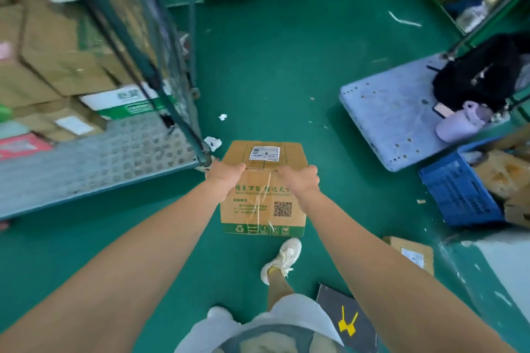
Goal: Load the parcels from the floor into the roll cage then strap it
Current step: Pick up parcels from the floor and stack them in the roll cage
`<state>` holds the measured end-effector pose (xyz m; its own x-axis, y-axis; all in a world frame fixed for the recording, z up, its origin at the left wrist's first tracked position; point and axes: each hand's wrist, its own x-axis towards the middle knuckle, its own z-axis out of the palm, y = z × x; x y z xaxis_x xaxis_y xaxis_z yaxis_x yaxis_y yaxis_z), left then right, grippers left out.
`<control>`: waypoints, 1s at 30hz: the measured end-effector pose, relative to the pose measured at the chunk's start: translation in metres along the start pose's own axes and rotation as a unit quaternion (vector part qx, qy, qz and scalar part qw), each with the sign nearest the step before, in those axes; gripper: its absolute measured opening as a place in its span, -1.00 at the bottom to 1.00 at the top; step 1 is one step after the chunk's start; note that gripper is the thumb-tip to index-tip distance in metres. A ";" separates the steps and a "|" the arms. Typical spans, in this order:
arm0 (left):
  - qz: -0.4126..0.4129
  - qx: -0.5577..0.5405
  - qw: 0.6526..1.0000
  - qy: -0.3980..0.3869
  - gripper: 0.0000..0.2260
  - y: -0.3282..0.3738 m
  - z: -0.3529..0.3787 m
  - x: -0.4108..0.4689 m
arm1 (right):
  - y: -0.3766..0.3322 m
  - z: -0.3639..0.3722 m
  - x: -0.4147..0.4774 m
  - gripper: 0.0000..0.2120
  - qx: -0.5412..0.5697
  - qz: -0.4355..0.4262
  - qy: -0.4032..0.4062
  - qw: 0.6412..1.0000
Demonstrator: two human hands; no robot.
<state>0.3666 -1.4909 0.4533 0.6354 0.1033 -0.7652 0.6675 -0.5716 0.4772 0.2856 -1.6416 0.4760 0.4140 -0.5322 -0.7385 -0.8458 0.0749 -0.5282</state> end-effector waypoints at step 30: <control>0.093 -0.311 0.895 0.306 -0.50 -0.149 -0.426 -0.100 | -0.156 0.314 -0.284 -0.22 -0.064 -0.337 -0.213 0.915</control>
<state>0.3688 -1.0687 0.6427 0.7248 0.5884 -0.3584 0.4938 -0.0809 0.8658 0.4061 -1.2371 0.6365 0.9264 -0.0411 -0.3744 -0.3714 -0.2637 -0.8902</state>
